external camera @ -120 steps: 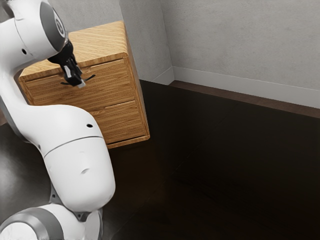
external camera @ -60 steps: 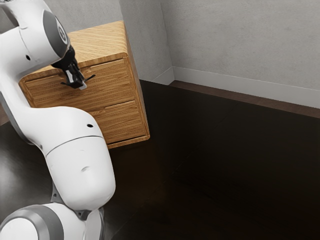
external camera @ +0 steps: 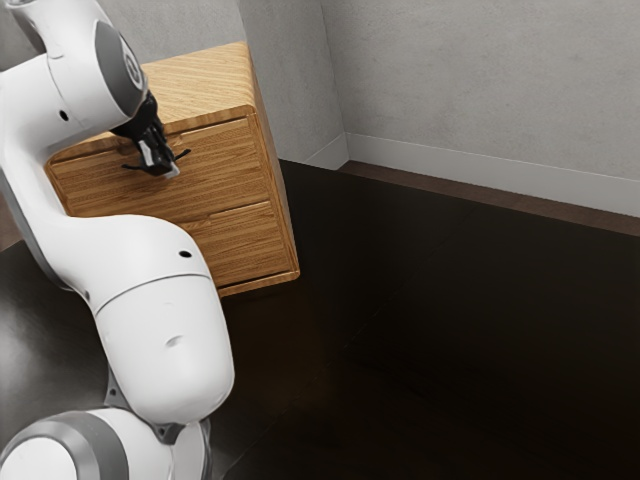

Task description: Pull the drawer handle with one arm to open the drawer

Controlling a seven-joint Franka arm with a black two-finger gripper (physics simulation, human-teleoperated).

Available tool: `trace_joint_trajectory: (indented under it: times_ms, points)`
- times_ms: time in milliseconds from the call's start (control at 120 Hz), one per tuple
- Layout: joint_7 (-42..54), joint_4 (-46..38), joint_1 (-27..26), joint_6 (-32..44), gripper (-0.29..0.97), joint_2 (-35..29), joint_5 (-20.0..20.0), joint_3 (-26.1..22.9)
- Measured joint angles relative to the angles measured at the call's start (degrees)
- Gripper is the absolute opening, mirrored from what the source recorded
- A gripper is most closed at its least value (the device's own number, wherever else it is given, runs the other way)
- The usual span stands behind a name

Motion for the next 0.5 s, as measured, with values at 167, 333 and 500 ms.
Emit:
trace_joint_trajectory:
  times_ms: [167, 333, 500]
  points:
    - [0.22, 0.08, -0.14, -0.11, 0.09, -0.56, -0.07, -0.21]
    - [0.40, 0.08, -0.30, -0.11, 0.08, -0.77, -0.09, 0.06]
    - [0.53, -1.22, -1.66, -0.16, 0.07, -0.82, 0.52, 1.10]
